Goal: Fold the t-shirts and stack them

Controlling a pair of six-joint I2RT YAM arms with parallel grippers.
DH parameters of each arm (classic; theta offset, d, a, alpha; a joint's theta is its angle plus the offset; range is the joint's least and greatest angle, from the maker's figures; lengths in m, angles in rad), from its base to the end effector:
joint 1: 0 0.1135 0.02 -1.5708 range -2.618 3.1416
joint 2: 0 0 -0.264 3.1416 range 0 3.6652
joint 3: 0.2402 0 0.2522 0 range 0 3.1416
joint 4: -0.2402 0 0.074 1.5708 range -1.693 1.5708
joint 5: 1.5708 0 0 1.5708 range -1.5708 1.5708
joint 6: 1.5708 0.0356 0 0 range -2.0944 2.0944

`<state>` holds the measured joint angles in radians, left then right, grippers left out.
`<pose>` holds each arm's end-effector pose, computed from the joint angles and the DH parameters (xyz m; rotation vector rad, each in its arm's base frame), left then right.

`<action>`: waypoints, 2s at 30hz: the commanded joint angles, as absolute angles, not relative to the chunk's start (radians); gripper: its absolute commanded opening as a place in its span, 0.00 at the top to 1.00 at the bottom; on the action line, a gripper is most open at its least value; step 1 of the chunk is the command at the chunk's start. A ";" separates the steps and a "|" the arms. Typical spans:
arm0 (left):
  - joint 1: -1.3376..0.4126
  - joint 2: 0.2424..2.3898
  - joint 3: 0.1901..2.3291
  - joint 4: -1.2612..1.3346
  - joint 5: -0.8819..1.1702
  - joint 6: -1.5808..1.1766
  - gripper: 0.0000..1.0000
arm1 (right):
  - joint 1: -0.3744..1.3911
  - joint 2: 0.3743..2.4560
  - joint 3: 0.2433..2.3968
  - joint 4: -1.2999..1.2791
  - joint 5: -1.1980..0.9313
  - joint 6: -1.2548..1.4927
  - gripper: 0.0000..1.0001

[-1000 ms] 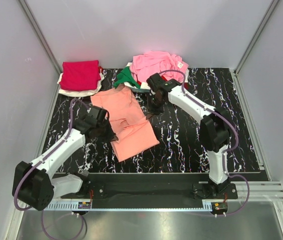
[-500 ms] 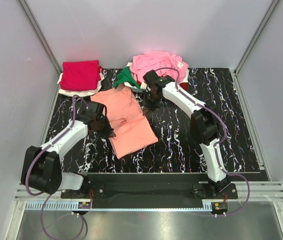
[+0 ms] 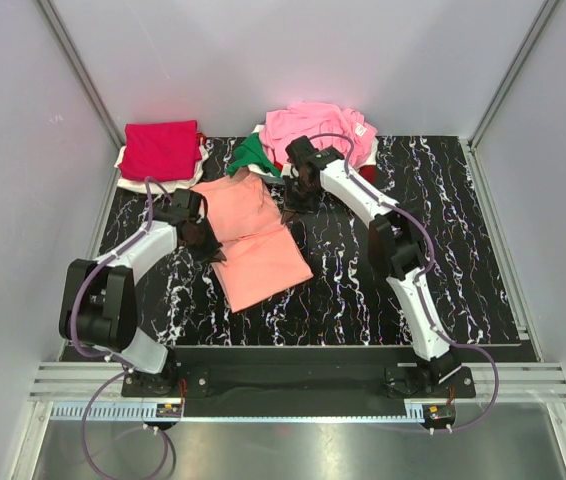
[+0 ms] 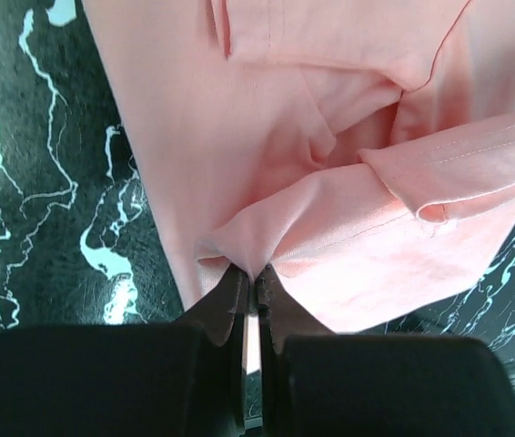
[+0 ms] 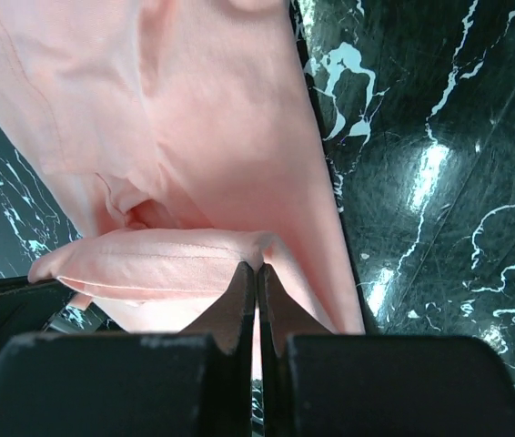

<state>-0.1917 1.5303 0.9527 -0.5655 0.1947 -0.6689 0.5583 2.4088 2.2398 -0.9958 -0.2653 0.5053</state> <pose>0.2858 -0.0625 0.1947 -0.6020 2.7255 -0.5005 0.4281 0.2784 0.2085 -0.1542 2.8560 0.6272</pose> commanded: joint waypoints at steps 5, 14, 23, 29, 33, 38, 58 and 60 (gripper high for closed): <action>-0.164 1.586 0.977 -0.542 0.215 -0.638 0.87 | 0.528 2.465 2.293 -0.986 -0.293 0.499 0.99; -0.083 1.517 1.103 -0.620 0.158 -0.643 0.51 | 0.480 2.476 2.388 -0.926 -0.387 0.443 0.27; -0.170 1.302 0.971 -0.499 0.092 -0.649 0.56 | 0.456 2.129 1.884 -0.710 -0.394 0.420 0.36; -0.313 1.391 0.890 -0.410 0.101 -0.695 0.67 | 0.465 2.187 1.855 -0.706 -0.480 0.426 0.68; -0.356 1.449 0.877 -0.359 0.101 -0.710 0.68 | 0.474 2.238 1.885 -0.721 -0.494 0.422 0.73; -0.357 1.538 0.920 -0.379 0.081 -0.696 0.69 | 0.491 2.321 1.974 -0.759 -0.494 0.417 0.76; -0.150 1.490 1.086 -0.552 0.040 -0.549 0.47 | 0.492 2.296 2.021 -0.709 -0.479 0.445 0.33; -0.181 1.433 1.034 -0.564 0.020 -0.554 0.35 | 0.489 2.190 1.920 -0.673 -0.453 0.422 0.26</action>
<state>-0.1413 1.5425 1.0737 -0.5297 0.0494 -0.5892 0.4889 2.3730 2.0148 -0.7219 -0.4927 0.4488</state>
